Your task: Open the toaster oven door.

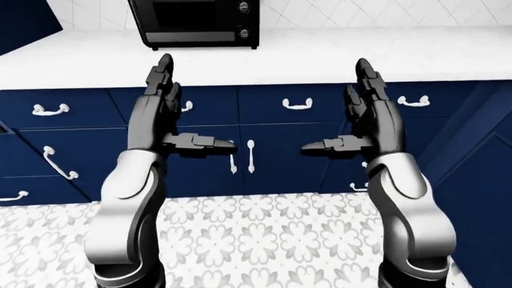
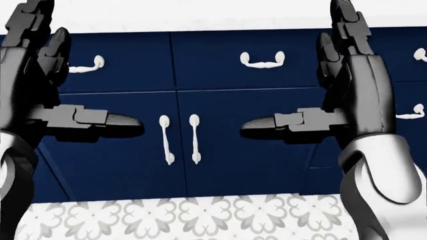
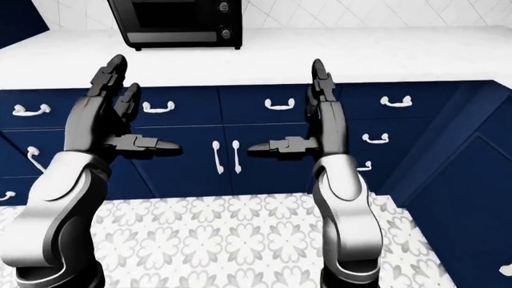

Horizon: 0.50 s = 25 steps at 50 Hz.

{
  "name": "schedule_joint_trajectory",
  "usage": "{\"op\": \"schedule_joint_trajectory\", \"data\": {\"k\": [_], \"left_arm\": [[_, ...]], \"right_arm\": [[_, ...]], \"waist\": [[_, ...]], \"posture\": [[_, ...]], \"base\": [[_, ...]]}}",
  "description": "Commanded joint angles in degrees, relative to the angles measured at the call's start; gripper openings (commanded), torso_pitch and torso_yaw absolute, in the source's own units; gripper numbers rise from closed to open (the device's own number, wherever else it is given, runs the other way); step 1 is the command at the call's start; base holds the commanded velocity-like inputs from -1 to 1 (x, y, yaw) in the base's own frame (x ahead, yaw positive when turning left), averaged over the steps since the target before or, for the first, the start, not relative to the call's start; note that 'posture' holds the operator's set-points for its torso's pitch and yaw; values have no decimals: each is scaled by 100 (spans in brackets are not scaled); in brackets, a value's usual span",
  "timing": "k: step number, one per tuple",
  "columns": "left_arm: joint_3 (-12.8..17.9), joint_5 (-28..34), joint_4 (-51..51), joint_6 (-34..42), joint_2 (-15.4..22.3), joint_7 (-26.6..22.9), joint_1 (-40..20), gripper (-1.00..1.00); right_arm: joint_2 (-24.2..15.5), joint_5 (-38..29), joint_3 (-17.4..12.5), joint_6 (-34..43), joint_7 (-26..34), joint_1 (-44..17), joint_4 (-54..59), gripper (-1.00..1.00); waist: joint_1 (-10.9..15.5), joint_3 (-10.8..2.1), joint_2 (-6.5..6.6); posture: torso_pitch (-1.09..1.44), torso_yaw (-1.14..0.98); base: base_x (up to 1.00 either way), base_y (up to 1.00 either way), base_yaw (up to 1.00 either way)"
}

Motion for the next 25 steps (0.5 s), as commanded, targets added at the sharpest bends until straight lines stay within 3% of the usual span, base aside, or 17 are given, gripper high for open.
{"op": "schedule_joint_trajectory", "data": {"k": [1,2,4,7,10,12,15,17,19,21,22,23,25], "left_arm": [[40,-76,-185,242,105,64,-312,100],[70,-110,-206,280,123,80,-353,100],[87,-146,-184,247,149,100,-354,100],[92,-187,-225,222,174,125,-299,100],[95,-202,-159,108,177,128,-233,100],[52,-183,-184,101,182,131,-186,100],[94,-211,-272,147,186,110,-151,100],[104,-227,-271,148,189,103,-155,100],[74,-231,-302,187,187,97,-150,100],[69,-226,-282,184,184,98,-165,100],[55,-216,-241,144,178,93,-156,100],[59,-217,-231,143,171,94,-160,100],[47,-198,-159,60,161,87,-137,100]], "right_arm": [[-79,153,-101,255,-124,-274,-217,100],[-100,211,-110,321,-159,-333,-265,100],[-134,282,-108,401,-222,-390,-321,100],[-143,360,-111,204,-252,-321,-208,100],[-157,432,-125,141,-276,-257,-206,100],[-169,469,-125,153,-292,-235,-241,100],[-193,496,-133,126,-323,-236,-244,100],[-192,510,-127,70,-325,-195,-220,100],[-197,503,-118,-24,-318,-149,-155,100],[-189,509,-112,-5,-328,-133,-174,100],[-187,508,-104,-10,-326,-124,-170,100],[-188,508,-102,-8,-324,-122,-172,100],[-183,509,-97,-30,-317,-123,-147,100]], "waist": [[-4,-87,13],[-4,-213,43],[-7,78,59],[-19,158,9],[-19,164,-127],[-43,115,-50],[-42,114,-45],[-43,118,53],[-64,158,211],[-82,81,532],[7,93,313],[-46,131,421],[19,149,375]], "posture": [[0,0],[0,0],[0,0],[0,0],[0,0],[0,0],[0,0],[0,0],[0,0],[0,0],[0,0],[0,0],[0,0]], "base": [[0,0,0],[19,0,0],[25,0,0],[24,0,0],[25,0,0],[25,0,0],[26,0,0],[25,0,0],[25,0,0],[25,0,0],[28,0,0],[30,0,0],[38,0,0]]}}
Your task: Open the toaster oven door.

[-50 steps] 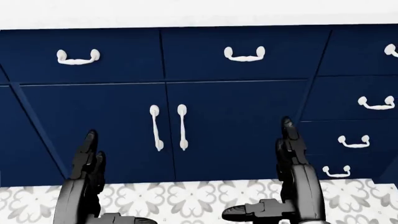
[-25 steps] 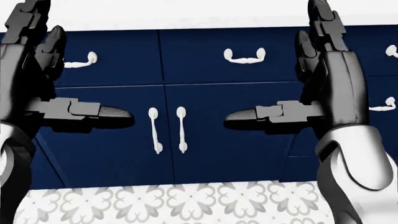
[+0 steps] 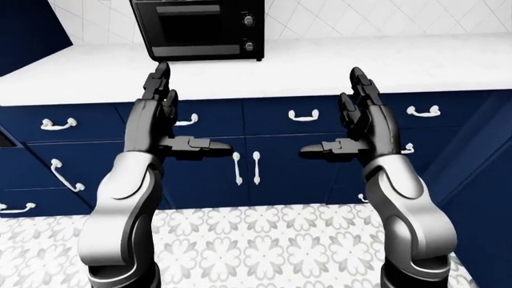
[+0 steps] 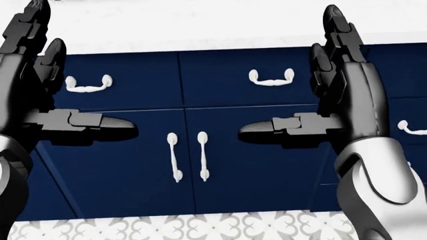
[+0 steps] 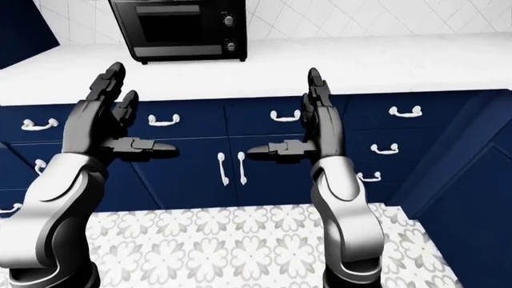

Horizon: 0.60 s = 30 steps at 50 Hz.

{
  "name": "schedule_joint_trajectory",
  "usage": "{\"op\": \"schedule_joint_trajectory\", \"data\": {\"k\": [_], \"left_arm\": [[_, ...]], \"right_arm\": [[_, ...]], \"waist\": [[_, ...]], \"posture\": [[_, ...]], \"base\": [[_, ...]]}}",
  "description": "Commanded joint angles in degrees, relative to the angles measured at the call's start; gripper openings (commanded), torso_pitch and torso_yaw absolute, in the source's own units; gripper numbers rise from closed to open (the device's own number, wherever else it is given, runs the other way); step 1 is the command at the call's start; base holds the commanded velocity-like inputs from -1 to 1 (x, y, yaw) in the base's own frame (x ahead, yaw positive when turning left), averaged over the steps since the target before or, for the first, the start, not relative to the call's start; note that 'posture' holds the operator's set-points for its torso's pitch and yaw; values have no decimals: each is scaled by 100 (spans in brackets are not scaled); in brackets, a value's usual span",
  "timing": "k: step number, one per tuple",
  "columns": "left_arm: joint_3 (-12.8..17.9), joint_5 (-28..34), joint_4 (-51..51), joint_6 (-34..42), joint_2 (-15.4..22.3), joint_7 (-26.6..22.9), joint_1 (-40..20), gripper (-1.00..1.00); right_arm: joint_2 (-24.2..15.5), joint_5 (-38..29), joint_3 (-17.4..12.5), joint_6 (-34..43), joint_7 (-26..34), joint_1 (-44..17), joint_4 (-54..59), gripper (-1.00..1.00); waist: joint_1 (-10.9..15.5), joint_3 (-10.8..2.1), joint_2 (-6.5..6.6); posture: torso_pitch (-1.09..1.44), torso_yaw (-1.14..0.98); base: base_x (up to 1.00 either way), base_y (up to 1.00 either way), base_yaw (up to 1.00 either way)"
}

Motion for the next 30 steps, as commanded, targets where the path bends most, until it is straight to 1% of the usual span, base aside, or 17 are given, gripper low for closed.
{"op": "schedule_joint_trajectory", "data": {"k": [1,5,7,9,10,11,12,15,18,20,22,23,24,25,26,28,30], "left_arm": [[-53,-11,-138,-268,9,-29,-172,100],[-52,7,-124,-336,-23,-39,-99,100],[-49,1,-99,-394,-45,-40,-61,100],[-31,-8,-116,-384,-37,-41,-63,100],[-23,-16,-123,-367,-38,-36,-75,100],[-25,-17,-132,-369,-37,-33,-65,100],[-28,-16,-95,-411,-38,-34,-54,100],[-39,-22,-126,-356,-30,-27,-82,100],[-44,-23,-155,-315,-25,-25,-97,100],[-42,-24,-134,-344,-22,-36,-92,100],[-41,-18,-66,-408,-19,-51,-89,100],[-48,-16,-68,-395,-17,-51,-99,100],[-49,-21,-117,-321,-19,-38,-129,100],[-73,-5,-86,-351,-22,-39,-121,100],[-86,5,-49,-397,-33,-44,-111,100],[-87,14,-46,-413,-44,-54,-100,100],[-80,21,-44,-430,-55,-54,-80,100]], "right_arm": [[-62,-49,-124,-266,-23,-177,-183,100],[-35,-45,-123,-319,-13,-117,-181,100],[-24,-48,-116,-393,-7,-72,-147,100],[-23,-25,-126,-300,-24,-76,-241,100],[-27,-17,-127,-263,-29,-88,-267,100],[-28,-20,-126,-312,-19,-76,-227,100],[-21,-17,-120,-349,-11,-62,-200,100],[-19,-7,-114,-398,11,-30,-170,100],[-21,10,-118,-362,10,-35,-194,100],[-21,4,-114,-396,17,-29,-166,100],[-9,18,-115,-397,14,-32,-162,100],[-13,18,-113,-425,24,-37,-128,100],[-18,33,-124,-381,15,-63,-156,100],[-21,36,-123,-347,4,-61,-188,100],[-17,39,-128,-376,5,-39,-184,100],[7,58,-136,-517,10,8,-62,100],[16,123,-148,-478,-3,5,-93,100]], "waist": [[-35,-103,-17],[4,-72,-208],[37,-90,-357],[54,-154,-630],[33,-250,-867],[-18,-143,-574],[22,-123,-701],[-58,-153,-610],[-115,-64,-423],[-162,-69,-278],[-199,-130,-42],[-201,-215,150],[-138,-200,91],[-131,-113,103],[-125,-76,124],[-50,-131,49],[-16,-135,-31]], "posture": [[0,0],[0,0],[0,0],[0,0],[0,0],[0,0],[0,0],[0,0],[0,0],[0,0],[0,0],[0,0],[0,0],[0,0],[0,0],[0,0],[0,0]], "base": [[38,0,0],[38,0,0],[38,0,0],[37,0,0],[37,0,0],[38,0,0],[37,0,0],[38,0,0],[45,0,0],[47,0,0],[46,0,0],[46,0,0],[47,0,0],[46,0,0],[46,0,0],[47,0,0],[46,0,0]]}}
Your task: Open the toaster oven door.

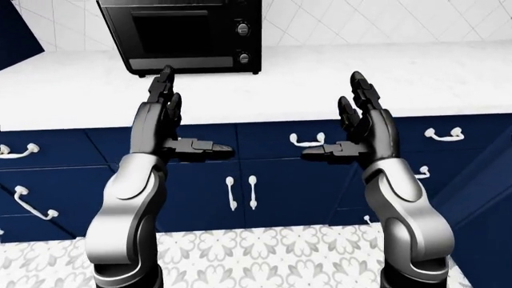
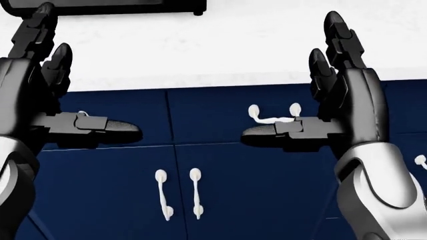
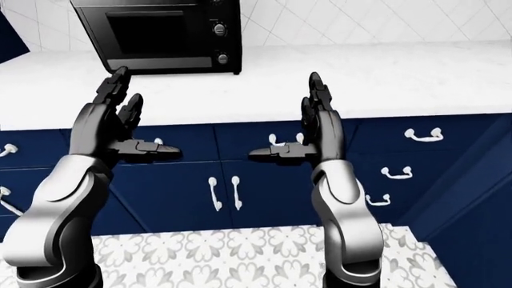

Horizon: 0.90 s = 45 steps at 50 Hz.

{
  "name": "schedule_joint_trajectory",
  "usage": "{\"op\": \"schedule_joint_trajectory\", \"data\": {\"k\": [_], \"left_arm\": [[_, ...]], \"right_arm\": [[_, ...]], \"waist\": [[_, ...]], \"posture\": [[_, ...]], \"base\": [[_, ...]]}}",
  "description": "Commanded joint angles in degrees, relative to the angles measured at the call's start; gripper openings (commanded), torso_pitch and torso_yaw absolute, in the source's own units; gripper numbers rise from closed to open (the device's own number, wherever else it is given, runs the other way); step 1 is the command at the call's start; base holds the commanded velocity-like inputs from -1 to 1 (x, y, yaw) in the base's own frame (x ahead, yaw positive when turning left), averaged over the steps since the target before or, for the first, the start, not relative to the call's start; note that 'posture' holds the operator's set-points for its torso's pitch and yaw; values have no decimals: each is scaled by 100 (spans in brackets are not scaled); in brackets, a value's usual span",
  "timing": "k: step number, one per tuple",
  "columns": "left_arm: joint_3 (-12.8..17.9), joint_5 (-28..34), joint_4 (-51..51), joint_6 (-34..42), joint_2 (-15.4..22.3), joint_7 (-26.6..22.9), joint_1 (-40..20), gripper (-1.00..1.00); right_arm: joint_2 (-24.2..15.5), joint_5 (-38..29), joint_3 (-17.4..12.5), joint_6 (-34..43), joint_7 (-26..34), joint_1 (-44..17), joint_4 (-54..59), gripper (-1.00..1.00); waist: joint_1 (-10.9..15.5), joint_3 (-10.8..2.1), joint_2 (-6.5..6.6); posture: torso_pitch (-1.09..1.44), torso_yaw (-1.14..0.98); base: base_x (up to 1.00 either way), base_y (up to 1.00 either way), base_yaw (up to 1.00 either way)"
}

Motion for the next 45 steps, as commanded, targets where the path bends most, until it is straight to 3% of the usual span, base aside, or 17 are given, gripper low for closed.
{"op": "schedule_joint_trajectory", "data": {"k": [1,3,6,7,8,10,13,17,19,20,22,27,31,32,34,40,45], "left_arm": [[-14,-18,-187,-277,8,-27,-138,100],[3,-20,-161,-314,6,-37,-120,100],[14,-27,-189,-268,22,-36,-141,100],[19,-29,-179,-274,23,-35,-147,100],[17,-30,-187,-269,25,-34,-146,100],[12,-28,-186,-265,27,-33,-142,100],[12,-26,-164,-283,26,-38,-142,100],[-1,-23,-152,-284,21,-40,-143,100],[-6,-17,-146,-309,17,-50,-126,100],[-10,-13,-157,-297,13,-46,-124,100],[-22,-1,-125,-357,-2,-53,-90,100],[-26,11,-159,-339,-21,-51,-75,100],[-9,9,-160,-375,-18,-67,-34,100],[-7,5,-174,-365,-17,-68,-36,100],[3,-5,-199,-311,-8,-60,-76,100],[-5,-2,-173,-379,-22,-55,-21,100],[-8,-8,-186,-359,-23,-46,-41,100]], "right_arm": [[-43,29,-82,-250,-43,-152,-189,100],[-31,108,-75,-197,-76,-156,-288,100],[-53,68,-38,-282,-70,-101,-268,100],[-59,51,-33,-289,-67,-87,-273,100],[-60,38,-23,-305,-56,-76,-261,100],[-56,39,-40,-328,-42,-68,-247,100],[-50,64,-68,-304,-50,-84,-237,100],[-52,103,-86,-314,-78,-119,-190,100],[-61,149,-102,-312,-80,-129,-215,100],[-65,159,-100,-306,-86,-124,-233,100],[-78,184,-120,-311,-93,-90,-272,100],[-79,182,-94,-350,-97,-43,-282,100],[-76,180,-90,-331,-106,-44,-319,100],[-81,178,-96,-336,-106,-55,-305,100],[-76,193,-120,-364,-120,-63,-287,100],[-98,186,-108,-367,-132,-11,-300,100],[-117,187,-148,-387,-109,1,-304,100]], "waist": [[-3,-83,5],[36,-23,-101],[21,-170,-379],[17,-207,-663],[69,-222,-462],[-7,-94,-560],[0,-179,-429],[-139,-93,-229],[-115,-266,165],[-114,-247,-8],[-42,-165,51],[-10,-162,-194],[-37,-174,-745],[-70,-161,-512],[-83,-191,-594],[-76,-105,-329],[-109,-210,-62]], "posture": [[0,0],[0,0],[0,0],[0,0],[0,0],[0,0],[0,0],[0,0],[0,0],[0,0],[0,0],[0,0],[0,0],[0,0],[0,0],[0,0],[0,0]], "base": [[47,0,0],[39,0,0],[3,0,12],[0,0,63],[0,0,100],[0,0,100],[0,0,100],[0,0,49],[5,0,0],[12,0,0],[14,0,0],[14,0,0],[15,0,0],[14,0,0],[14,0,0],[13,0,0],[8,14,0]]}}
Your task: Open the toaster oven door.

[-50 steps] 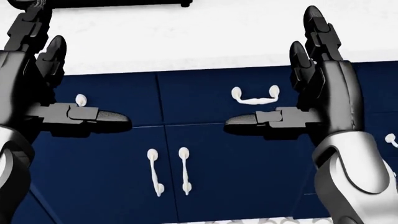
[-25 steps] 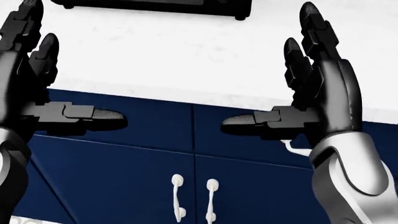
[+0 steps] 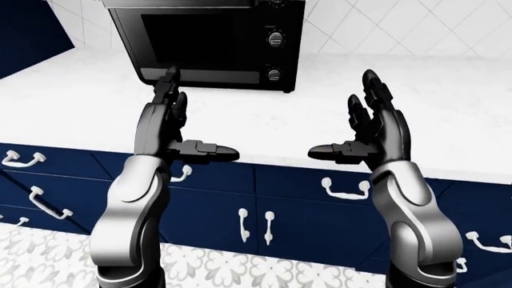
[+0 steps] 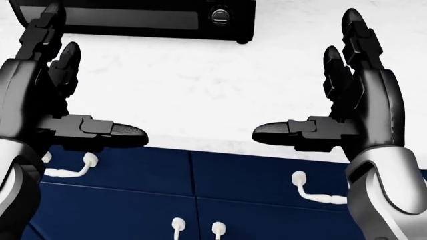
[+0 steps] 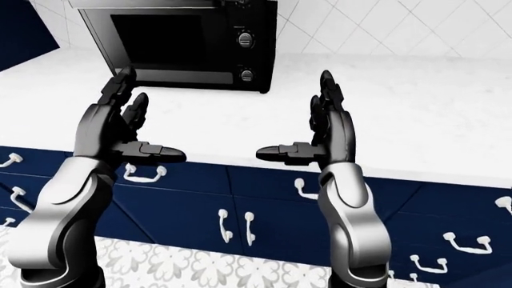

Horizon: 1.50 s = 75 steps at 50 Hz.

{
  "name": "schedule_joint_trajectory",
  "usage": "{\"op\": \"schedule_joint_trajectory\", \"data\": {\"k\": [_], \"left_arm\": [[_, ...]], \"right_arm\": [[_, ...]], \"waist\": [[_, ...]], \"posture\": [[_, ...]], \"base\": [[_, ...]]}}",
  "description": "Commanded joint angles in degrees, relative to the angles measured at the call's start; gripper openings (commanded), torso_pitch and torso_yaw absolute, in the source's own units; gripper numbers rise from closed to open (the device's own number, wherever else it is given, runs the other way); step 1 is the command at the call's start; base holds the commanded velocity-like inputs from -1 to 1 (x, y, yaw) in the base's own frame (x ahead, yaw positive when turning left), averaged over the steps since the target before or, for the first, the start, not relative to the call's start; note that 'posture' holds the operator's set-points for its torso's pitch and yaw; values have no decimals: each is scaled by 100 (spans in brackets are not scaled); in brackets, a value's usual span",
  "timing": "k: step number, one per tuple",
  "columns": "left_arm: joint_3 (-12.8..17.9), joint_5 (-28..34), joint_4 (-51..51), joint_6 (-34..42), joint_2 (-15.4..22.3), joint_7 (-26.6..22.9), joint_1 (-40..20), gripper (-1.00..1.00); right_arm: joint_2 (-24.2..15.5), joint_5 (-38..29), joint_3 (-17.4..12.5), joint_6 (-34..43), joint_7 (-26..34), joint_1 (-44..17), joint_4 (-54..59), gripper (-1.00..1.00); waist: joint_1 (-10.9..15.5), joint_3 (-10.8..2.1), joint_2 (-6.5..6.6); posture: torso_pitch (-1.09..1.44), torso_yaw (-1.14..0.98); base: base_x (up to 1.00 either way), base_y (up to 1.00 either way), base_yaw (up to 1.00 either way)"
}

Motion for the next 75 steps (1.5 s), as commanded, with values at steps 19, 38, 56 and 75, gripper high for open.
{"op": "schedule_joint_trajectory", "data": {"k": [19,38,56,75], "left_arm": [[69,53,-126,-246,31,13,-49,100],[48,43,-903,-140,-95,68,430,100],[38,155,-2199,-86,-317,-13,1306,100],[55,216,-2351,537,-138,-81,603,100]], "right_arm": [[-41,156,-80,-322,-16,-83,-166,100],[-101,238,-177,-435,-106,-32,-220,100],[-230,451,-365,-528,-197,75,-271,100],[-304,600,-472,-547,-307,118,-350,100]], "waist": [[148,-81,-546],[-26,71,-10],[114,-96,-310],[134,-564,-288]], "posture": [[0,0],[0,0],[0,0],[-14,0]], "base": [[33,15,0],[24,0,0],[0,0,0],[0,0,0]]}}
